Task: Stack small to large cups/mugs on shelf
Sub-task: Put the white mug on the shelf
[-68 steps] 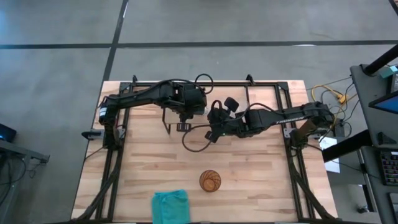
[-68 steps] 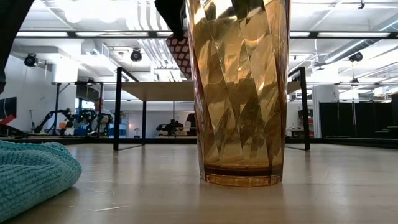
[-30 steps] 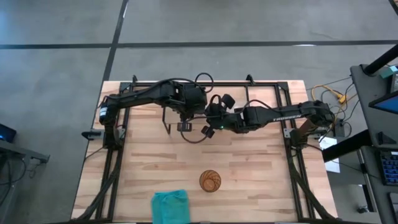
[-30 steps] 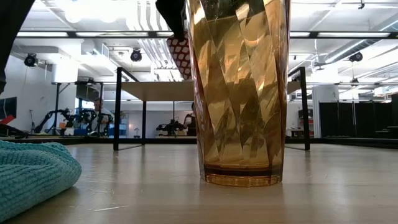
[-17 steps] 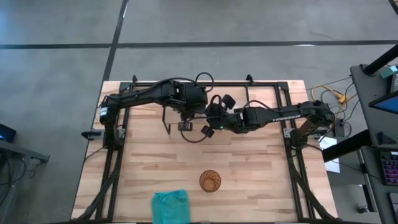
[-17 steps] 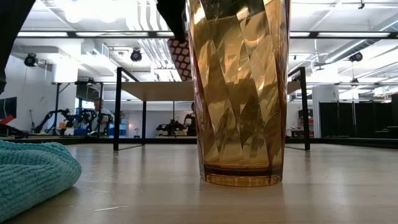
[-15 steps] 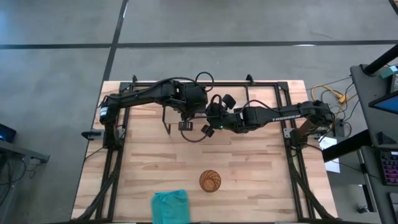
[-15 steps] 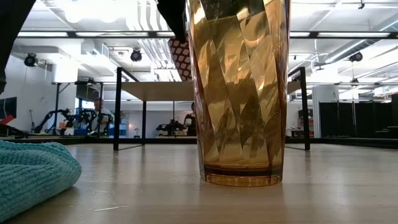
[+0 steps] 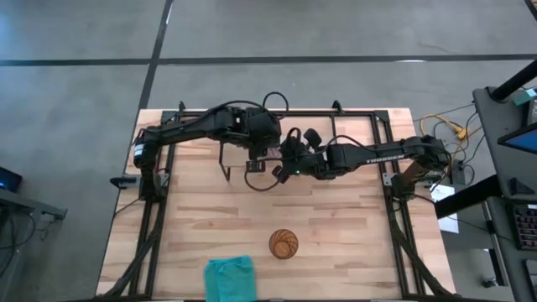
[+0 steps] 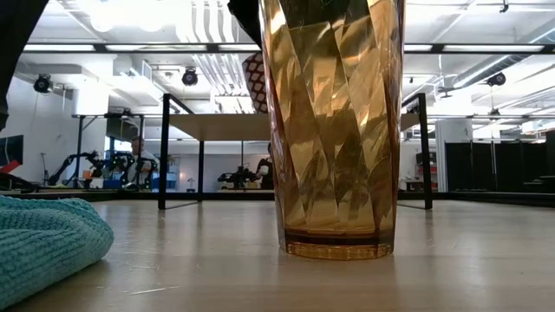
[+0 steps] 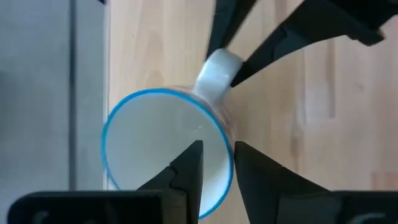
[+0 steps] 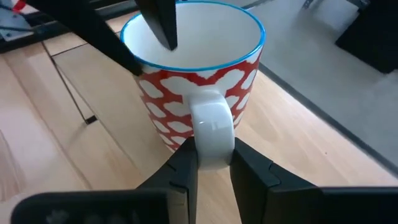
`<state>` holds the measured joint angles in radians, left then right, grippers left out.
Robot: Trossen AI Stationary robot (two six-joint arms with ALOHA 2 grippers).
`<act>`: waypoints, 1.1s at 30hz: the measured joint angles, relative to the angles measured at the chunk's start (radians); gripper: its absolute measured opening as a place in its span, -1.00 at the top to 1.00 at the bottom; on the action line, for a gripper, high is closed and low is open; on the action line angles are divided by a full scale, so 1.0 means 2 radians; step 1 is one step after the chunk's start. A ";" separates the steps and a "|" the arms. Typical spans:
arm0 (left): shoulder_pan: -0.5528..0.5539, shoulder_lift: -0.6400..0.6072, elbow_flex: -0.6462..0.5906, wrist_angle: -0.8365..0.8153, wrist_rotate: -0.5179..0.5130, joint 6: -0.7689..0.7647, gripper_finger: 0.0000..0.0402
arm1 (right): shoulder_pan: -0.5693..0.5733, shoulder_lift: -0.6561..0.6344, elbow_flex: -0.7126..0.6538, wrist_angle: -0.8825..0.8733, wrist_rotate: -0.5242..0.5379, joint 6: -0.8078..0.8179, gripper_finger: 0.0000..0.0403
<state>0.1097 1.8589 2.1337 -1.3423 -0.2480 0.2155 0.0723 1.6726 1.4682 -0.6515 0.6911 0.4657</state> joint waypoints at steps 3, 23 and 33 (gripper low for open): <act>0.000 -0.002 0.003 0.000 -0.016 -0.001 0.61 | 0.000 0.000 -0.002 0.000 0.001 0.009 0.69; 0.001 -0.087 0.010 -0.058 -0.064 -0.129 0.61 | 0.000 0.000 -0.003 -0.053 0.018 0.066 0.70; 0.001 -0.148 0.010 -0.066 -0.065 -0.170 0.61 | -0.001 -0.001 -0.002 -0.080 0.007 0.111 0.63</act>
<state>0.1116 1.5621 2.1532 -1.4734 -0.3787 -0.1246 0.0711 1.6711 1.4635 -0.8124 0.7050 0.6878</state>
